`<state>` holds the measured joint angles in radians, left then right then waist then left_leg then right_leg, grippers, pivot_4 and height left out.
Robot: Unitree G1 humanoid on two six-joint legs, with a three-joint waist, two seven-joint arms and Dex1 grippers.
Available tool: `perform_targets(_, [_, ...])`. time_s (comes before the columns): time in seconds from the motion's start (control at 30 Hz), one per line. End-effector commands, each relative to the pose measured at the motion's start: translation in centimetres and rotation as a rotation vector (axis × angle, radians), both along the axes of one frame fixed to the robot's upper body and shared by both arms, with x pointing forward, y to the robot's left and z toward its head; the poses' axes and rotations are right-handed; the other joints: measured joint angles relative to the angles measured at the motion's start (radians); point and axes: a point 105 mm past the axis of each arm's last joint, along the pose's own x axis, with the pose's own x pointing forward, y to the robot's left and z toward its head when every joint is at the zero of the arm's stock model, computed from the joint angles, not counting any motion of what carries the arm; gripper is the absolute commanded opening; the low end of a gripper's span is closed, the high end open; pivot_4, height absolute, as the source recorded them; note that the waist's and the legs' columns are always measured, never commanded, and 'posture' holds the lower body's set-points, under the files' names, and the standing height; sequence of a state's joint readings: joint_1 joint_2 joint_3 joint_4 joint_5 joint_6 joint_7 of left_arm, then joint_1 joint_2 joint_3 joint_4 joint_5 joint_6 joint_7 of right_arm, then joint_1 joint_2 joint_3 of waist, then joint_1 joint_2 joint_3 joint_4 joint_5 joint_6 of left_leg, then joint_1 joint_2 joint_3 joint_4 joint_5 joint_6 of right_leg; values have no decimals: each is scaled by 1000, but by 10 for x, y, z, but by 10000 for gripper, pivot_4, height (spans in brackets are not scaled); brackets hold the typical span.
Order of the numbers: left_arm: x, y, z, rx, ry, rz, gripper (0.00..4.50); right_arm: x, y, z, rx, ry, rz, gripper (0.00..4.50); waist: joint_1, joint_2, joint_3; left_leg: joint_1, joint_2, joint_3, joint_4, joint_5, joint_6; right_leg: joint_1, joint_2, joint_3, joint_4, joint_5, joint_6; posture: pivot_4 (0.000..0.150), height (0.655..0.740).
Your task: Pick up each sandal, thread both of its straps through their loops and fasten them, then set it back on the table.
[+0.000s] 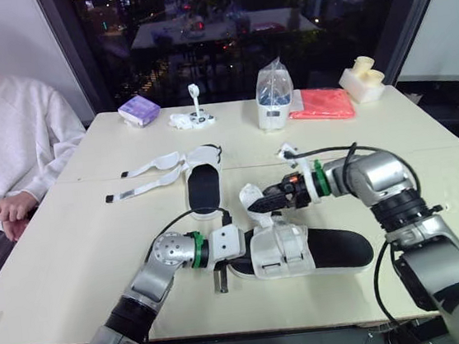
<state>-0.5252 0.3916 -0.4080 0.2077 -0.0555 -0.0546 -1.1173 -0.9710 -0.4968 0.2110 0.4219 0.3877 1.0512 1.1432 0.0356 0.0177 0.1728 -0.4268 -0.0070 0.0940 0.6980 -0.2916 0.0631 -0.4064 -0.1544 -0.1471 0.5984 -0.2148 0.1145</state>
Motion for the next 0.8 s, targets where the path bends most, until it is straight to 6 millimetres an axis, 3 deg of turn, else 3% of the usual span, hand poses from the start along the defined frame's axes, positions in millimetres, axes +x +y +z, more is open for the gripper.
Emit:
perform_targets(0.03, [-6,10,-35,124,93,32,0,1,17,8,47,-3,60,44832,-2,0,0,0,0,0,0,0,0,0,0,0,0,0,0,1500,7400])
perform_targets(0.2, [-5,12,-34,123,89,46,0,7,36,8,94,27,87,44832,-9,0,0,0,0,0,0,0,0,0,1,0,1,0,0,1500,7400])
perform_targets(0.33, [-6,12,-35,119,89,51,0,18,44,21,167,25,64,44832,-18,0,0,0,0,0,0,1,-1,0,1,0,2,0,0,1500,7400])
perform_targets(0.73, [-7,10,-36,107,94,57,0,30,44,52,244,-25,36,44832,-24,0,0,0,-1,0,0,1,-2,0,2,1,2,0,0,1500,7400])
perform_targets(0.8, [-7,9,-36,105,95,56,0,32,42,56,248,-35,27,39248,-24,0,0,0,-1,0,0,1,-2,0,2,1,2,0,0,1500,7400])
